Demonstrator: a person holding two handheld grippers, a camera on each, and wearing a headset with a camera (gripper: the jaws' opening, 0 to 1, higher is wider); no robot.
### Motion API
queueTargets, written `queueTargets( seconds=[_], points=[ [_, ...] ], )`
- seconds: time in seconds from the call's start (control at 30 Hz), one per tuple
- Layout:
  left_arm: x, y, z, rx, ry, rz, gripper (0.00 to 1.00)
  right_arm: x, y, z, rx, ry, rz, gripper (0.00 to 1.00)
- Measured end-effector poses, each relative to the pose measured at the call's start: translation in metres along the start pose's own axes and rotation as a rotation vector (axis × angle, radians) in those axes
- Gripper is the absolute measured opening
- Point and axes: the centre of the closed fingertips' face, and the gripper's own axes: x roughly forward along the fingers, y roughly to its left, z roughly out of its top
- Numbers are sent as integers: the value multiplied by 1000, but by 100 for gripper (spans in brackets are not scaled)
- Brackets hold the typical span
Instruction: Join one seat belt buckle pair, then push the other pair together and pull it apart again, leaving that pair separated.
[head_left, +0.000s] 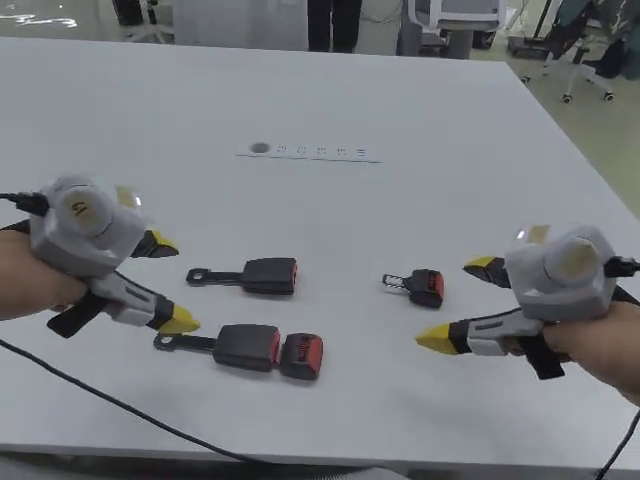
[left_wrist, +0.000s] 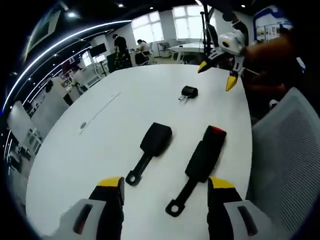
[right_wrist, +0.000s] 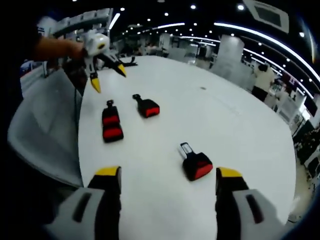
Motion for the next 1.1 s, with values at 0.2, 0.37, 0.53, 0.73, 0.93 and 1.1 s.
queueTargets(
  seconds=[0.2, 0.37, 0.53, 0.73, 0.93, 1.1],
  points=[
    [-19, -9, -19, -59, -7, 37, 86, -15, 9, -15, 16, 6, -4, 86],
    [-26, -10, -30, -126, -33, 72, 96, -23, 9, -28, 27, 9, -12, 90],
    [-29, -14, -34, -142, -44, 79, 100, -27, 10, -28, 38, -4, -22, 95],
    [-33, -9, -33, -135, -60, 87, 100, -28, 16, -17, 59, -26, -28, 96],
    [-36, -10, -35, -129, -56, 86, 100, -28, 20, -9, 55, -30, -36, 97],
    [-41, -12, -39, -125, -43, 83, 100, -30, 20, -6, 45, -24, -45, 100]
  ],
)
